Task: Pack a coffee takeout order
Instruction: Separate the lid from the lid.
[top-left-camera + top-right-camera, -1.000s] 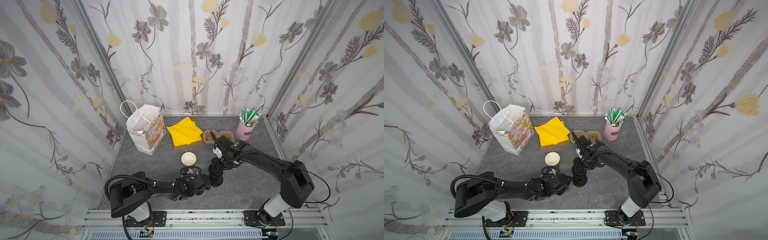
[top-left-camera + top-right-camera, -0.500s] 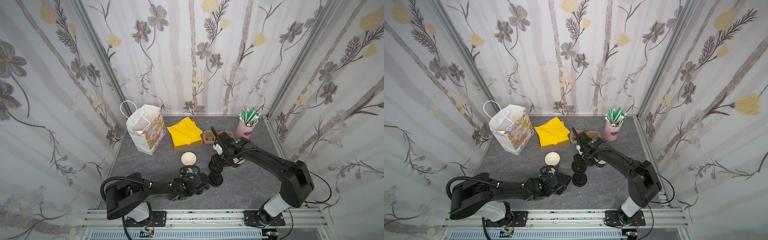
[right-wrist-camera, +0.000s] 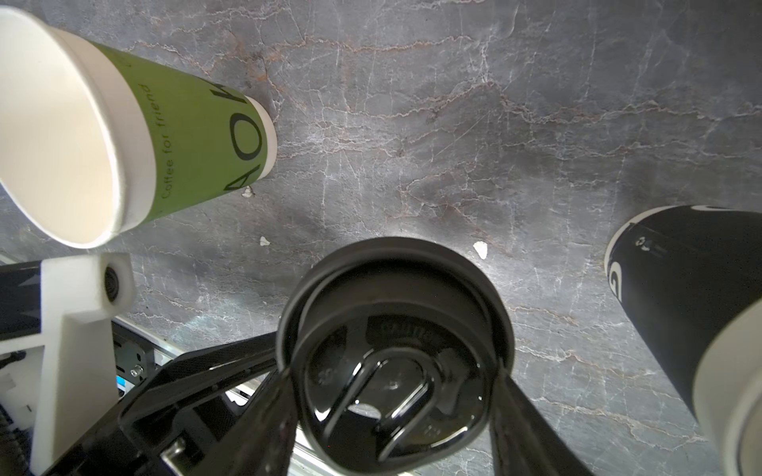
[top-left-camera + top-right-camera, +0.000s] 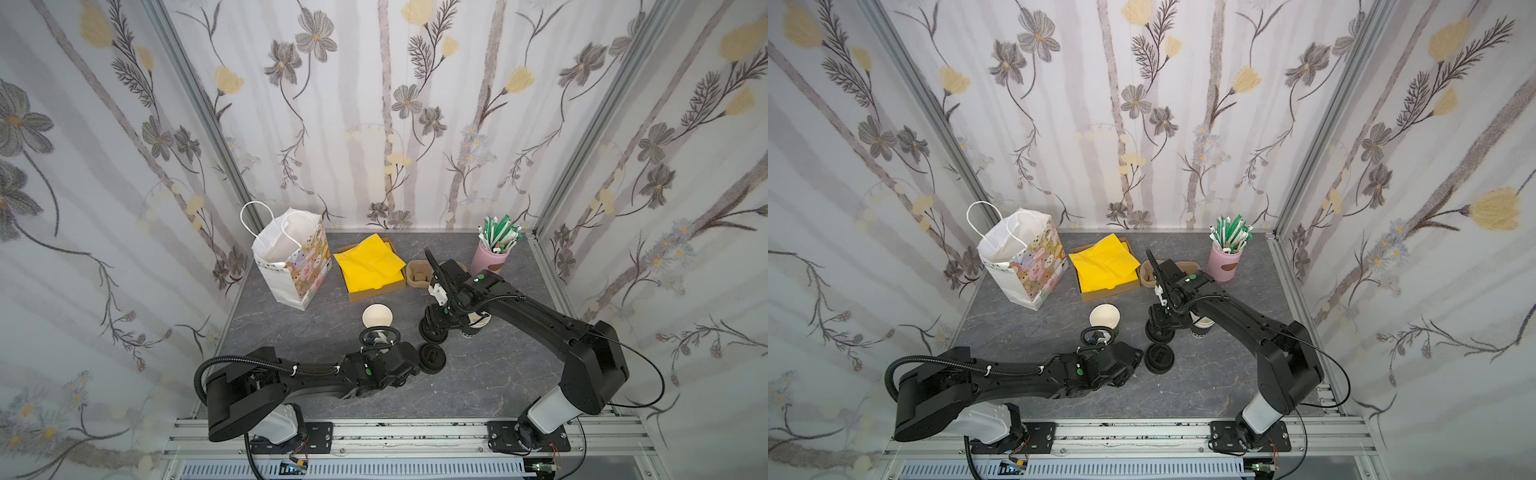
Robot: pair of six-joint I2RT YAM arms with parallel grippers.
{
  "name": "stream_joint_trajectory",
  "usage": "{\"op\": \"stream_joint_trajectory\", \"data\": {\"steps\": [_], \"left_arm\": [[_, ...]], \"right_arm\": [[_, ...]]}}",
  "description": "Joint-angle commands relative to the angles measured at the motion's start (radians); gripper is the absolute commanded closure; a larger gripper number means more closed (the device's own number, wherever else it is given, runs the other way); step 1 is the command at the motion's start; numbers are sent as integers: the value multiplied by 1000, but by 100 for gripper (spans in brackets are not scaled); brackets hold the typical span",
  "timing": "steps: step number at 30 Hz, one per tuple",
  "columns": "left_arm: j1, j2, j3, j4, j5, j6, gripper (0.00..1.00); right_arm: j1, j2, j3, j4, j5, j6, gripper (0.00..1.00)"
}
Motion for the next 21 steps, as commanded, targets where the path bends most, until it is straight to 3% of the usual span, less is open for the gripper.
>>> {"op": "stream_joint_trajectory", "data": {"steps": [1, 21], "left_arm": [[4, -14, 8, -21, 0, 18, 66], [63, -22, 78, -45, 102, 151, 67]], "right_arm": [[-1, -13, 15, -6, 13, -9, 47], [-26, 21, 132, -52, 37, -29, 47]]}}
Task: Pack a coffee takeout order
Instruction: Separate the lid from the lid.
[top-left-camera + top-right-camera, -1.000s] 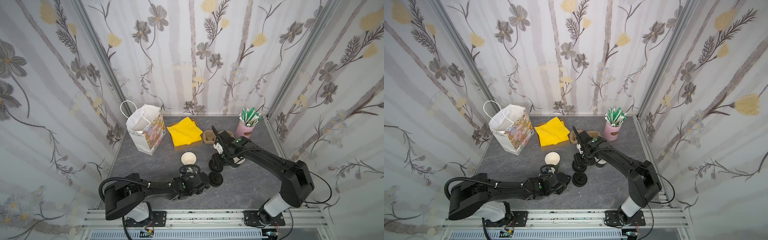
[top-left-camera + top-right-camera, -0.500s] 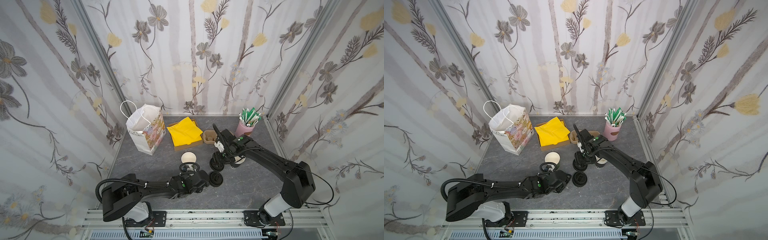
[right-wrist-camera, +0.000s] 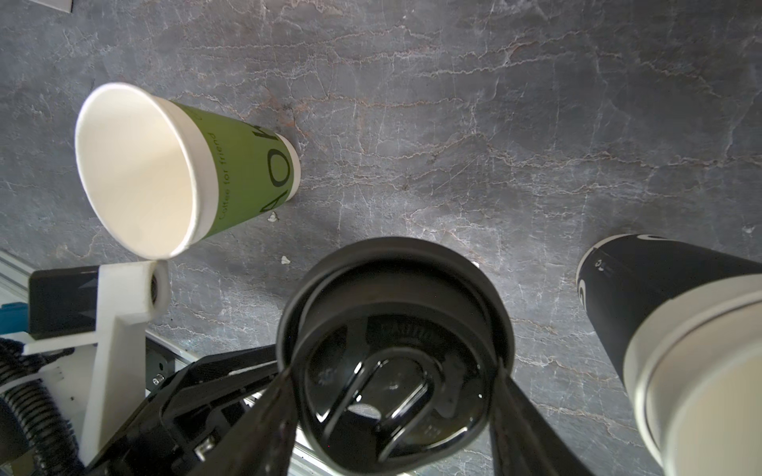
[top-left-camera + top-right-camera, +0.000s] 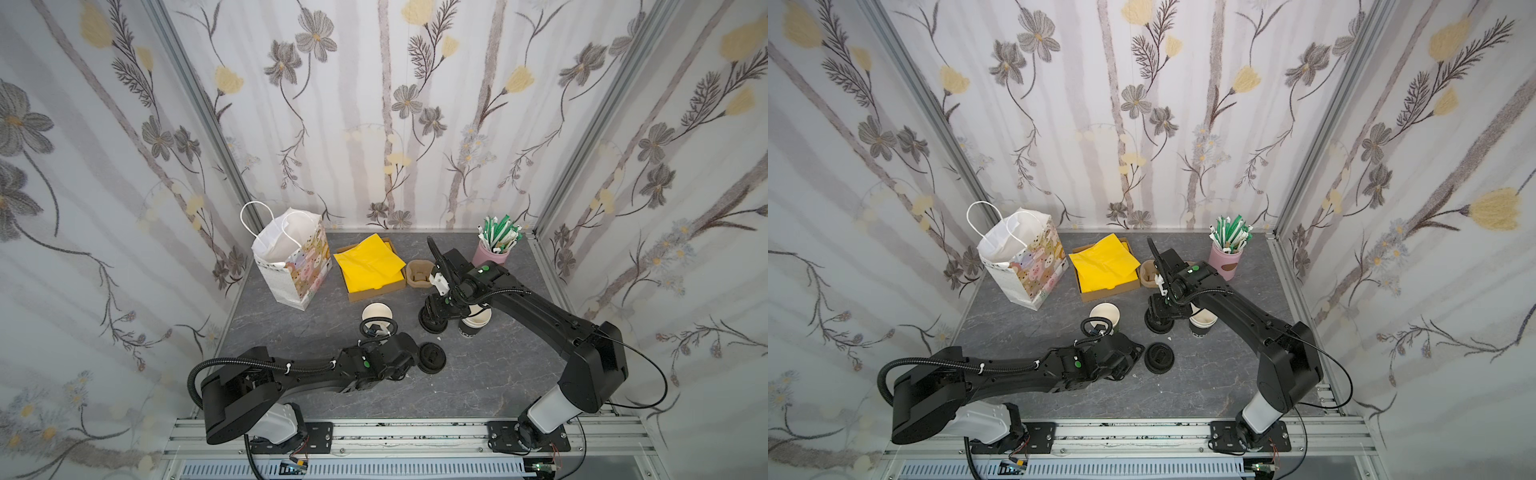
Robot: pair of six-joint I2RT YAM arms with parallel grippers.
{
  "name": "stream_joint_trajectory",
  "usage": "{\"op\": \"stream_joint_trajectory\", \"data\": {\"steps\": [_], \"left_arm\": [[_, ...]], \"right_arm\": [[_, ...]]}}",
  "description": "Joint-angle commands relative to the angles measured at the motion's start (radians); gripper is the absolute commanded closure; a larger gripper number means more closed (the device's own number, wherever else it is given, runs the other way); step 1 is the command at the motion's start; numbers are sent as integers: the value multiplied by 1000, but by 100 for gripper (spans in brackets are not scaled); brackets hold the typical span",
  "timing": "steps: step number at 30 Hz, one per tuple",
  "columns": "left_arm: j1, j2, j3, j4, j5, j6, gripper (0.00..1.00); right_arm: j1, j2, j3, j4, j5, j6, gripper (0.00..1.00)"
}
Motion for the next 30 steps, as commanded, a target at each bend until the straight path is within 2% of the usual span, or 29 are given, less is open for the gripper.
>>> {"op": "stream_joint_trajectory", "data": {"steps": [1, 15, 24, 30], "left_arm": [[9, -4, 36, -12, 22, 58, 67], [35, -81, 103, -95, 28, 165, 67], [56, -99, 179, -112, 85, 309, 67], [112, -153, 198, -134, 137, 410, 67]], "right_arm": [[-4, 13, 26, -9, 19, -19, 47], [-6, 18, 67, -44, 45, -1, 47], [-6, 28, 117, -99, 82, 29, 47], [-6, 33, 163, -142, 105, 78, 47]]}}
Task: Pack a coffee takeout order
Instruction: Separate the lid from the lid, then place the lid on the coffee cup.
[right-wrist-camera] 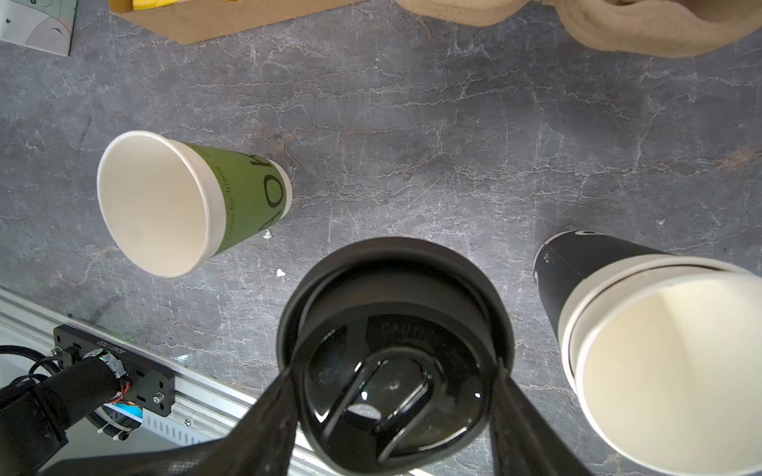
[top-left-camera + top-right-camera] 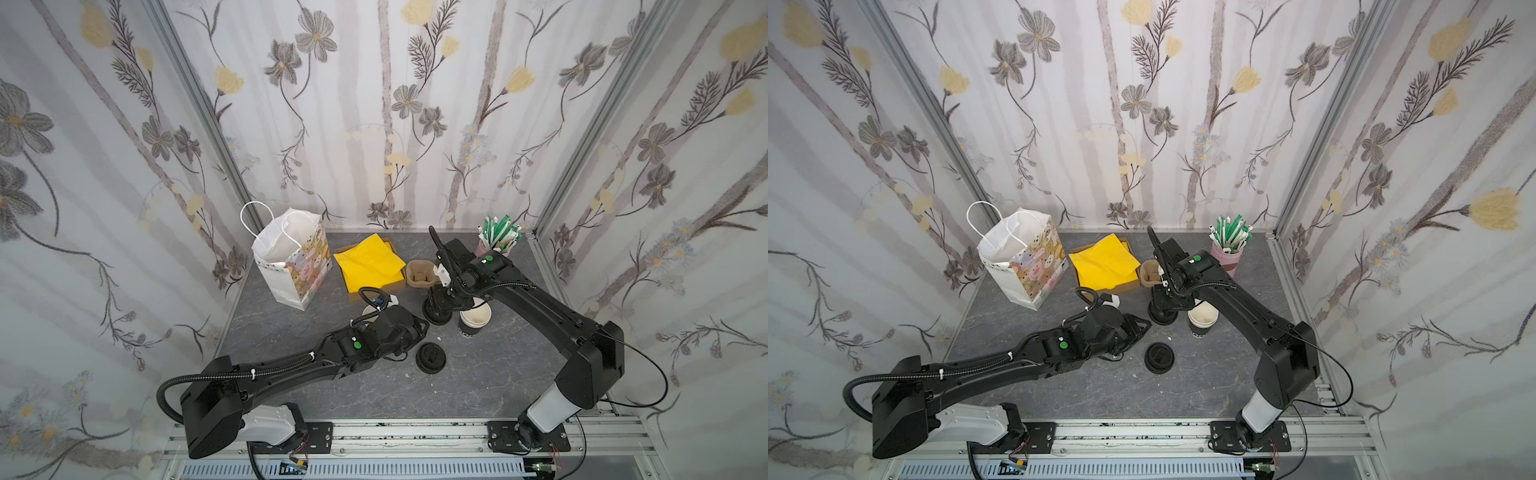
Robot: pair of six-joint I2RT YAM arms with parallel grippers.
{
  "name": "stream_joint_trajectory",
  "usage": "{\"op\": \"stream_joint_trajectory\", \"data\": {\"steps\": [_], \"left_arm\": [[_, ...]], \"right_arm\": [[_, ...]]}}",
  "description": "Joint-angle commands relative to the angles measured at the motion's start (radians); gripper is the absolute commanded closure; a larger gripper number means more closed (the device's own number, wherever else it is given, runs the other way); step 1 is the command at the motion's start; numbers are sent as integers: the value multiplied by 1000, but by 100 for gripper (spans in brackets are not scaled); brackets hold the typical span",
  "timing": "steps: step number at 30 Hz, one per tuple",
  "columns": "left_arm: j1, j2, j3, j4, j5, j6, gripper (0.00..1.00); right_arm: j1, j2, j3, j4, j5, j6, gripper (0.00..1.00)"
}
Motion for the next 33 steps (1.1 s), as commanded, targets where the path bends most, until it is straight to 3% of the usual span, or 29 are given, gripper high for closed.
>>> {"op": "stream_joint_trajectory", "data": {"steps": [1, 13, 22, 33], "left_arm": [[40, -34, 9, -18, 40, 106, 67], [253, -112, 46, -99, 118, 340, 67], [419, -92, 63, -126, 178, 424, 66], [557, -102, 57, -170, 185, 508, 65]], "right_arm": [[2, 10, 25, -23, 33, 49, 47], [25, 41, 87, -57, 50, 151, 47], [53, 116, 214, -91, 67, 196, 47], [95, 169, 317, -104, 57, 224, 48]]}}
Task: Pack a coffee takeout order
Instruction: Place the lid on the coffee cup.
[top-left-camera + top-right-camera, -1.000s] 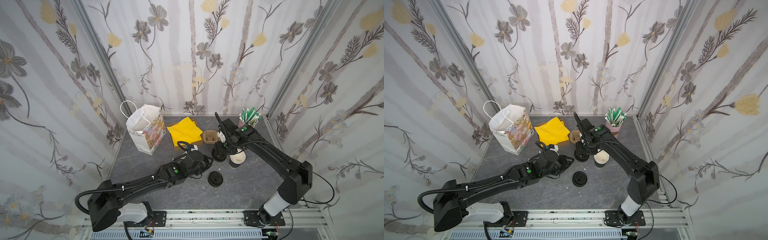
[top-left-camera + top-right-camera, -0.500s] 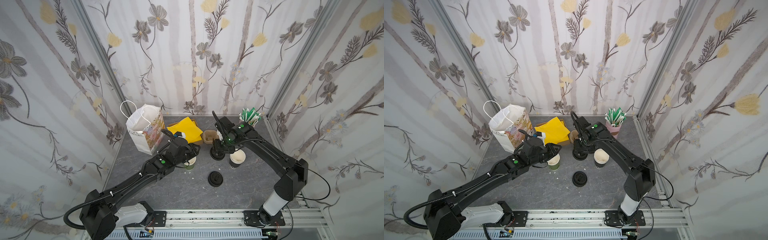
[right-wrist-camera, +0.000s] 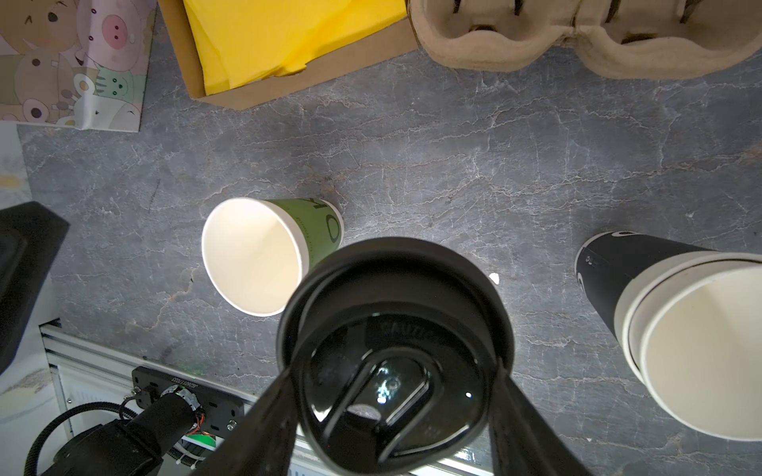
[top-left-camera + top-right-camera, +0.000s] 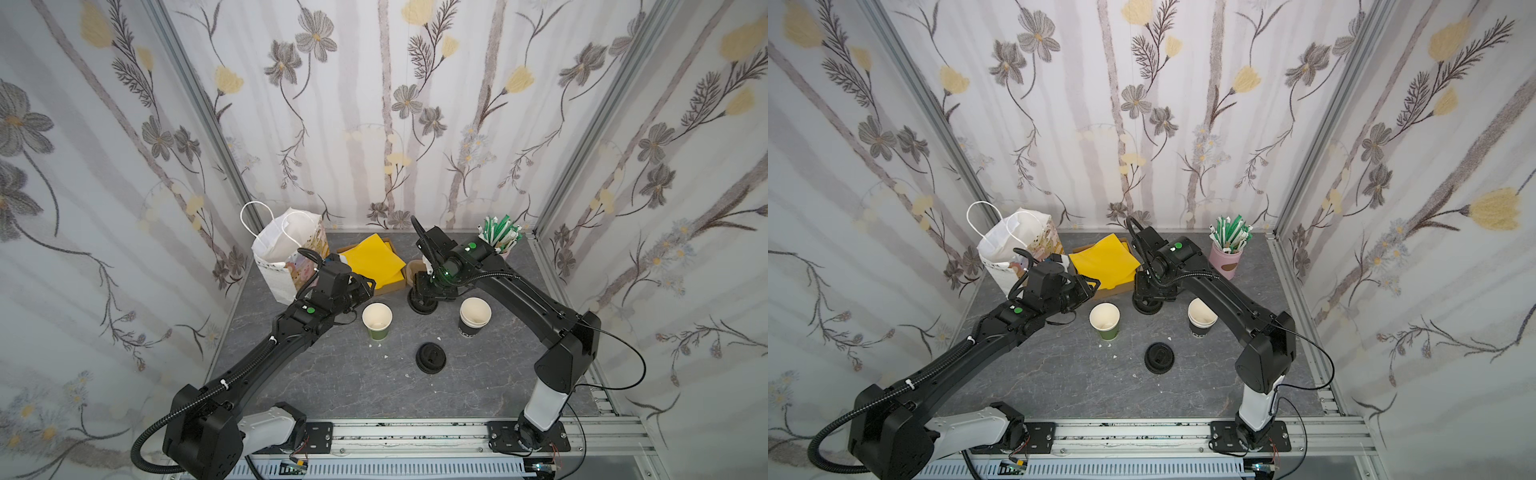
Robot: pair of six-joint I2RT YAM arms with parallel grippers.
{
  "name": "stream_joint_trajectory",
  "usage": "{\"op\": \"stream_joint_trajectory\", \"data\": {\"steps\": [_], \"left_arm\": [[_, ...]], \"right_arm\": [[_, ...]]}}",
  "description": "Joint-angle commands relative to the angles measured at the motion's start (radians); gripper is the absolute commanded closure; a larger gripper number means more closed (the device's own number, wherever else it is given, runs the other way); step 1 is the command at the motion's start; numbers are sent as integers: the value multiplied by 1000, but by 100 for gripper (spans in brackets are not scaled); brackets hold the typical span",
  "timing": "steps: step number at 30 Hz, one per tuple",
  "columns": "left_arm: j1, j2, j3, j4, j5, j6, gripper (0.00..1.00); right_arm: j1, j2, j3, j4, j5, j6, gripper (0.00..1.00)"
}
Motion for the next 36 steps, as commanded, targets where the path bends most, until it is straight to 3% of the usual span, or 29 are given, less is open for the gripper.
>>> {"op": "stream_joint_trajectory", "data": {"steps": [1, 18, 36], "left_arm": [[24, -9, 4, -23, -6, 42, 65], [92, 31, -32, -38, -6, 84, 64], [143, -22, -149, -41, 37, 124, 63]], "right_arm": [[9, 23, 32, 3, -3, 19, 48], [91, 212, 345, -87, -8, -52, 48], [210, 352, 410, -37, -15, -56, 48]]}}
